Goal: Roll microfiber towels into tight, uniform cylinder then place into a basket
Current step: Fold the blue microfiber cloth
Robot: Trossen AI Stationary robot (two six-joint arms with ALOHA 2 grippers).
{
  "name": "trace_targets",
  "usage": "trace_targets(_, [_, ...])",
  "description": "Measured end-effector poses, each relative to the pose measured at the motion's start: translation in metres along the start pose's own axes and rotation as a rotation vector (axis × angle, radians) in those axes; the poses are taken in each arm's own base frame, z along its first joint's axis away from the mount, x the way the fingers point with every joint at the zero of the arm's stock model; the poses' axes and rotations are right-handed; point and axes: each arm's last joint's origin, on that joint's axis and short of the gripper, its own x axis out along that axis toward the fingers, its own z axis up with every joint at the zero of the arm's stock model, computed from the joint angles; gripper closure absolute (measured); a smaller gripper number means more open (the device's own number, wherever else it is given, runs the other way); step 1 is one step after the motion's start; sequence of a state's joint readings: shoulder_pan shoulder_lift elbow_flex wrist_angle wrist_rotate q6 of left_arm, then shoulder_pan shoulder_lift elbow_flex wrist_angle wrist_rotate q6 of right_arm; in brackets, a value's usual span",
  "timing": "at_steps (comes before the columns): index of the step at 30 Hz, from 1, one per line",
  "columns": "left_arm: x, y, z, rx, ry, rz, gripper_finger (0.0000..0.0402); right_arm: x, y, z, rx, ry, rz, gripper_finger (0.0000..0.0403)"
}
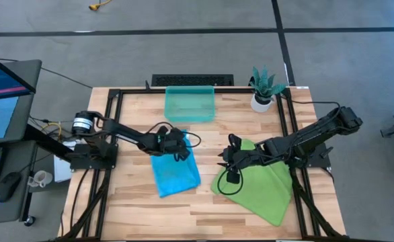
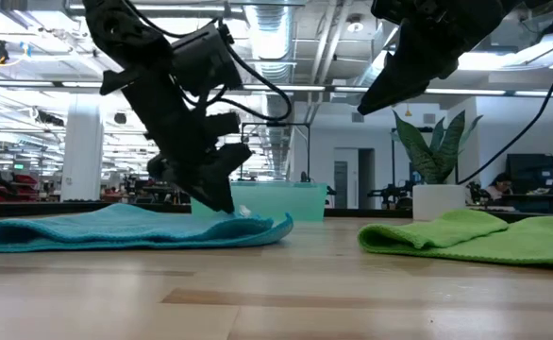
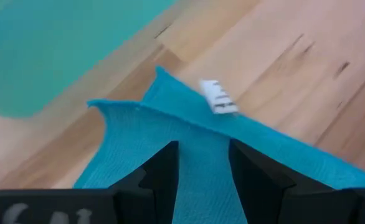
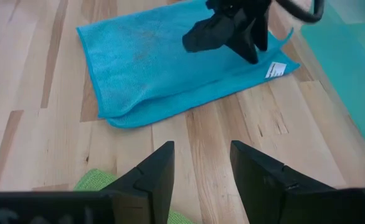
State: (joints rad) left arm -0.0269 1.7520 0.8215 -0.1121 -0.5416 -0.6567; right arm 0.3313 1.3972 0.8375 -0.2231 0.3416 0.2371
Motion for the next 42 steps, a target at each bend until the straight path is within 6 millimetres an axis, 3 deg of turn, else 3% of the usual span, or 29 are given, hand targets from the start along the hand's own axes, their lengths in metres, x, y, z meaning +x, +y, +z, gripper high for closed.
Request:
trace_targets(11, [0.015,0.003,-0.011,-0.004,0.044,0.074,0.0267,0.000,0.000,-0.001,-0.002,0.005,-0.002,0.0225])
trace_targets(18, [0.000,-0.002,-0.006,0.092,0.034,0.030,0.0267,0.000,0.000,-0.001,-0.003,0.007,-0.002,0.0225])
trace_targets(26, [-0.039,-0.016,0.005,0.136,-0.071,-0.025,0.0267,0.000,0.000,-0.001,-0.003,0.006,-0.002,0.0225])
trace_targets(35, [-0.099,-0.032,0.011,0.212,-0.206,-0.098,0.0267,0.000,0.001,0.002,0.005,-0.018,0.005,0.0225])
trace_targets(42, [-0.156,-0.063,-0.008,0.428,-0.284,-0.248,0.0267,-0.002,0.007,0.009,-0.016,-0.096,0.037,0.0225])
